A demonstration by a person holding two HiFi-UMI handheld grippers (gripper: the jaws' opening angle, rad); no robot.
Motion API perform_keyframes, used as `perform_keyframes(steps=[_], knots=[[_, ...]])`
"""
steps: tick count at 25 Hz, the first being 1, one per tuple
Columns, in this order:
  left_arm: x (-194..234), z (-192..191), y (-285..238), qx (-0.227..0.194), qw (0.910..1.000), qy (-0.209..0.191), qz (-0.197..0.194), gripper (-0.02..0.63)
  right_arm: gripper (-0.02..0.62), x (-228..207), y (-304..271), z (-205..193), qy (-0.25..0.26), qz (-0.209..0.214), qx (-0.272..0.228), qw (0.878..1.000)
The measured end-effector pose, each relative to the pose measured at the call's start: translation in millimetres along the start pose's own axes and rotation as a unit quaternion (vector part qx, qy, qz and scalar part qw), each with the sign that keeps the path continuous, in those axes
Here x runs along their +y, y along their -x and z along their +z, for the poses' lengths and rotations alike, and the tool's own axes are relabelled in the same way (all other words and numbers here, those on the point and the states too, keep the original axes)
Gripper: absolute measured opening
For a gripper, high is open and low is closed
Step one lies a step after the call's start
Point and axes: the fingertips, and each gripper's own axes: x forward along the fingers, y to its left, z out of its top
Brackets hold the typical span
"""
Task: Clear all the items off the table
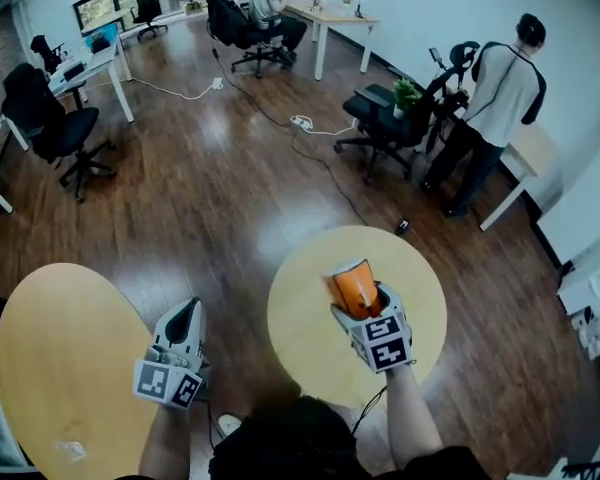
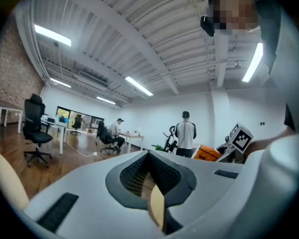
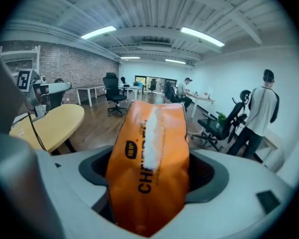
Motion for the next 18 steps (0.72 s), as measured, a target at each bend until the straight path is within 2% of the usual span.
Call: perform_keyframes(steps=[4,8,11,14,18], knots=[[43.3,37.7,75.8,-0.045,0.9966,-0.010,0.068,0.000,0.419,73.8,-12.5,61.8,0.056,0.054,-0.039,0.996],[86.4,63.8,158.0,-0.078,0.9850,-0.018,0.153,0.000,0.419,169.2,-29.0,114.0,0.124,0.114,-0.073,0.983],[111.0,74.1,230.5,-0.094,0.9718,-0.027,0.215,0.000,0.419,260.0,-36.7,138.0,0.173,0.176,-0.087,0.965],[127.0,82.5,297.9,-0.100,0.9597,-0.041,0.259,0.000,0.419,349.8,-31.2,167.5,0.215,0.244,-0.105,0.940],[142.2,90.7,378.5,-0.089,0.9448,-0.061,0.310,0.000,0.419,447.1,-22.8,184.8,0.203,0.323,-0.117,0.917]])
